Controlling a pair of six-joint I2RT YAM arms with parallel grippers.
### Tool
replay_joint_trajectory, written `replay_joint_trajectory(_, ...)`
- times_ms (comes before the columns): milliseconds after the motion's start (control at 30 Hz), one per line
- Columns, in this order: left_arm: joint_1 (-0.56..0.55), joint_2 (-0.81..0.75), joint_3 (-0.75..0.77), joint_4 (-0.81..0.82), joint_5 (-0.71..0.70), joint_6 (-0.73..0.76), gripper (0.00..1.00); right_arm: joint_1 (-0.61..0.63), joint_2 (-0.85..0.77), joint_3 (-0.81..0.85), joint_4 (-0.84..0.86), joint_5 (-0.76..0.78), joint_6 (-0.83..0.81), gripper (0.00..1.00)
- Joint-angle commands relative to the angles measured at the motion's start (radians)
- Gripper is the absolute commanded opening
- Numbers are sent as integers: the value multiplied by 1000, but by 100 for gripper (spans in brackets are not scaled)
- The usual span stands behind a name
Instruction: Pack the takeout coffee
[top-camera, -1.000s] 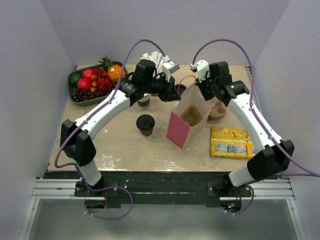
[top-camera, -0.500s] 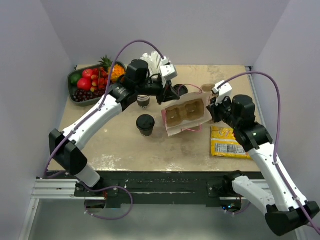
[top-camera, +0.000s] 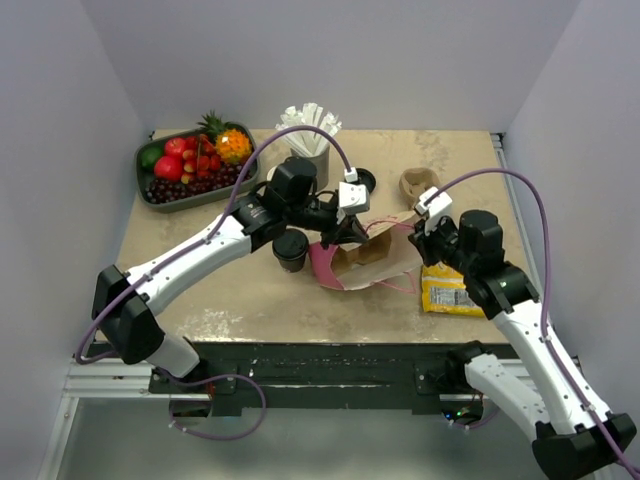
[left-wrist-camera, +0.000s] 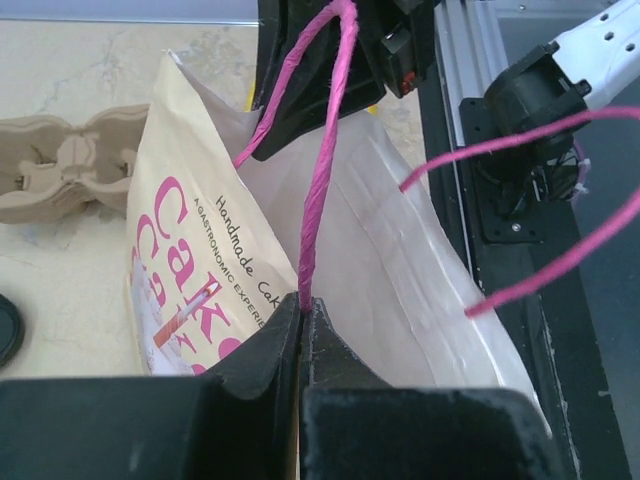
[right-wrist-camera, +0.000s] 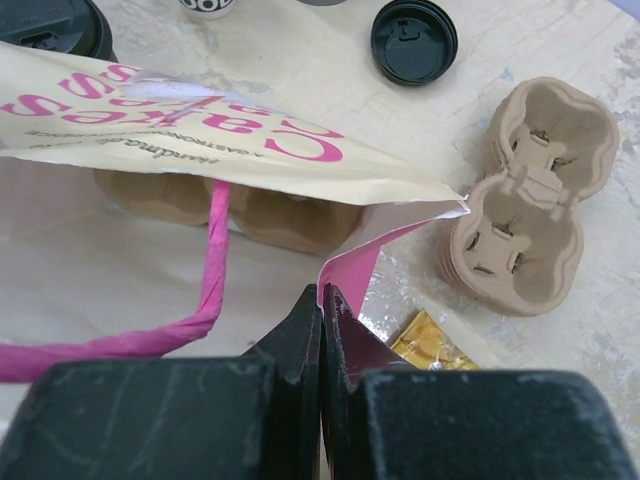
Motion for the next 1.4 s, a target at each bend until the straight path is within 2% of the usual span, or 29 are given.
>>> replay_joint_trajectory(0, 4, -37, 32, 70, -87, 17, 0, 0, 29, 125, -36, -36, 50, 0)
replay_joint_trajectory(133, 22, -55, 45, 118, -208, -32, 0, -1, 104, 242, -99, -70, 124, 0)
replay_joint_trajectory(300, 82, 24, 126, 103, -268, -113, 0, 0, 237, 317, -143, -69, 178, 0)
replay_joint_trajectory(333, 95, 46, 147, 87, -268, -138, 5, -1, 254, 327, -148, -67, 188, 0)
replay_joint_trajectory(500, 170, 136, 241, 56, -191, -241, 0, -1, 336, 412, -165, -121, 224, 0)
replay_joint_trajectory(733, 185, 155, 286, -3, -76, -356, 0, 0, 342, 505, -284, -179, 262, 0)
replay_joint_trajectory(900, 187, 159, 262, 27, -50, -437, 0, -4, 359, 563, -340, -179, 265, 0)
replay_joint_trajectory(1067, 190, 196, 293, 21, -59, -460, 0, -12, 386, 537, -337, -205, 279, 0)
replay_joint_trajectory(1100, 193, 202, 298, 21, -62, -459, 17, -13, 389, 528, -332, -199, 287, 0)
replay_joint_trajectory(1133, 196, 208, 302, 21, -74, -454, 28, -13, 392, 525, -327, -190, 288, 1)
replay_joint_trajectory(1167, 207, 214, 314, 21, -84, -448, 36, -16, 394, 526, -321, -169, 290, 15)
replay_joint_trajectory(1200, 214, 219, 325, 20, -93, -434, 47, -18, 399, 531, -312, -153, 290, 23)
replay_joint_trajectory(1233, 223, 222, 338, 18, -102, -433, 51, -16, 402, 547, -305, -139, 290, 32)
replay_joint_trajectory(1267, 249, 222, 362, 21, -101, -433, 54, -21, 405, 563, -301, -112, 288, 46)
replay_joint_trajectory(1333, 279, 212, 387, 29, -90, -428, 60, -24, 418, 613, -286, -110, 273, 57)
replay_joint_trajectory(1367, 309, 204, 409, 29, -84, -425, 61, -26, 425, 635, -285, -116, 253, 66)
